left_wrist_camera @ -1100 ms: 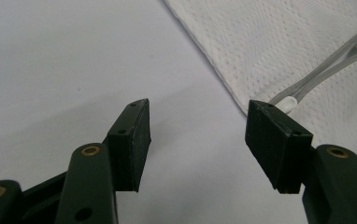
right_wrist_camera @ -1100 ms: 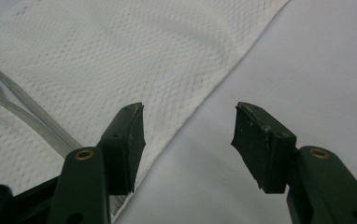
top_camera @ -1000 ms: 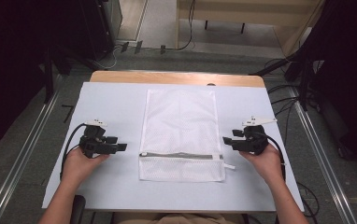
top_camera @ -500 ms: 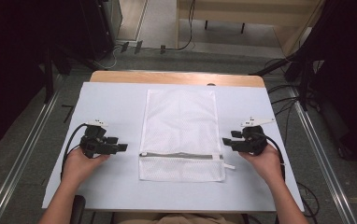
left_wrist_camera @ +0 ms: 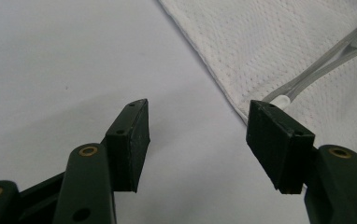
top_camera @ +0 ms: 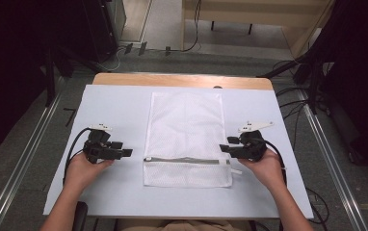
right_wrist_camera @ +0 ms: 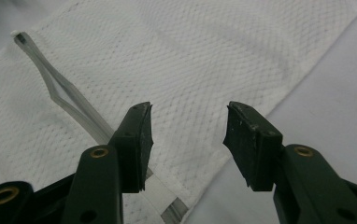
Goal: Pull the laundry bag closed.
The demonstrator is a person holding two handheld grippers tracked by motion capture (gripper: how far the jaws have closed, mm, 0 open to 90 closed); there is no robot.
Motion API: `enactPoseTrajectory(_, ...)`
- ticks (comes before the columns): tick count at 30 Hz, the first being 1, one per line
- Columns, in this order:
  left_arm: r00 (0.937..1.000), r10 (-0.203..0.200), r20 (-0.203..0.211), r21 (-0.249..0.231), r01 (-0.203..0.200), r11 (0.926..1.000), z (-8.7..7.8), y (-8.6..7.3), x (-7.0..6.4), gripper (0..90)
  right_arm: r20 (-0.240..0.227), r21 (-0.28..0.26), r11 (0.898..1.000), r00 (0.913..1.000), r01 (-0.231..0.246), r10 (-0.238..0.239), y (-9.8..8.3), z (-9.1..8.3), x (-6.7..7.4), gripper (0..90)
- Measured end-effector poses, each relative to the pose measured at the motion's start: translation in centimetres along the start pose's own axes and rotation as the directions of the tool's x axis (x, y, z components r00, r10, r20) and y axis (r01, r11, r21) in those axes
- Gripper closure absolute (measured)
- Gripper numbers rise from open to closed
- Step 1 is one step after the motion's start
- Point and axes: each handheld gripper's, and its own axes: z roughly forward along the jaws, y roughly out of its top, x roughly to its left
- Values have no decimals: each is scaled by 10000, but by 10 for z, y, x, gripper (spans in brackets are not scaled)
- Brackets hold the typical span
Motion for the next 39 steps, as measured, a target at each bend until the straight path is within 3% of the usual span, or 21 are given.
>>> enactPoseTrajectory(15, 9996, 265, 2, -215, -265, 9994, -2, -1, -4, 410, -589, 216, 9992, 9978, 333, -320, 11, 17, 22, 654)
enactPoseTrajectory(30, 9996, 272, -80, -357, -274, 9990, -3, -1, -4, 413, -1360, 405, 9969, 9889, 668, -607, 31, 32, 46, 708)
enactPoseTrajectory(39, 9996, 286, -84, -415, -290, 9987, -3, -1, -3, 416, -1560, 465, 9950, 9845, 882, -800, 40, 41, 60, 708)
